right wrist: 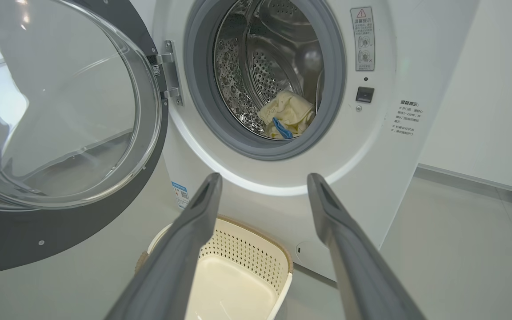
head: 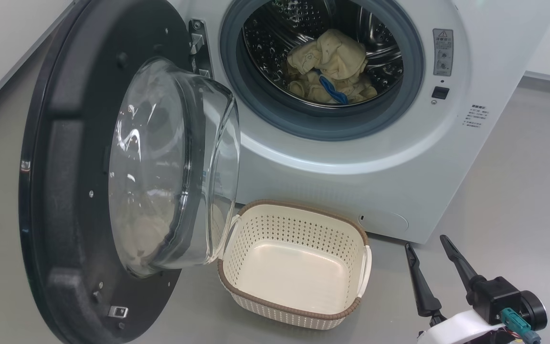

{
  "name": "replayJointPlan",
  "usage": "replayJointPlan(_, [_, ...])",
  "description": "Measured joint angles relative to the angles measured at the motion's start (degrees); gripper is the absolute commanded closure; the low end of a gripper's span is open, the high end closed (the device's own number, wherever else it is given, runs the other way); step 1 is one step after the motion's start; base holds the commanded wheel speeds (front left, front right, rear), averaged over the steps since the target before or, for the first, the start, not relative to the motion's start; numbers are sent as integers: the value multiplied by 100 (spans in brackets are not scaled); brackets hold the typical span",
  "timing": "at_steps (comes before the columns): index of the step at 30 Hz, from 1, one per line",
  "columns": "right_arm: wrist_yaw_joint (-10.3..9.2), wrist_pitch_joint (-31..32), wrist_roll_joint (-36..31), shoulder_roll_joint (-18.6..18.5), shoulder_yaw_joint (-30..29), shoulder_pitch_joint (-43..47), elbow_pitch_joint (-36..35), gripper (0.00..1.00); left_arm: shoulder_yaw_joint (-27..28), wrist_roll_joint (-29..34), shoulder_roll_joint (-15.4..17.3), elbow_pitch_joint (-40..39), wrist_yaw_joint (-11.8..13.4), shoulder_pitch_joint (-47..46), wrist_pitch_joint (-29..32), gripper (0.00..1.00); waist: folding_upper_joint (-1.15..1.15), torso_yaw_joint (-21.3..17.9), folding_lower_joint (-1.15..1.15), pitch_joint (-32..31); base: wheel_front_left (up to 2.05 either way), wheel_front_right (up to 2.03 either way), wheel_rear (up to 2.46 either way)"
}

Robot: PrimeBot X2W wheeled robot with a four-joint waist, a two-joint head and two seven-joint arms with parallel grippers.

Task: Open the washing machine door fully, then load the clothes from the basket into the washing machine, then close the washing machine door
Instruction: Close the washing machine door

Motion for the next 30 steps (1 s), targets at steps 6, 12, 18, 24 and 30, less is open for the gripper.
replayJointPlan(6, [0,-1,0,2,1,0,1,0,45,86,-96,-38,0,27,-49,100,0,-10,0,-14,0,0,0])
replayJointPlan(12, [0,-15,0,4,3,0,1,0,42,100,-196,-71,0,107,-49,100,0,-33,0,-24,0,0,0])
replayJointPlan(18, [0,-16,0,3,1,0,26,0,45,102,-296,-92,0,120,-49,100,0,-49,0,-51,0,0,0])
replayJointPlan(24, [0,-16,0,4,2,0,33,0,36,102,-338,-109,0,127,-48,100,0,-48,0,-92,0,0,0])
replayJointPlan(30, [0,-16,0,5,9,1,51,0,35,103,-350,-112,-1,133,-24,100,0,-40,0,-120,0,0,0])
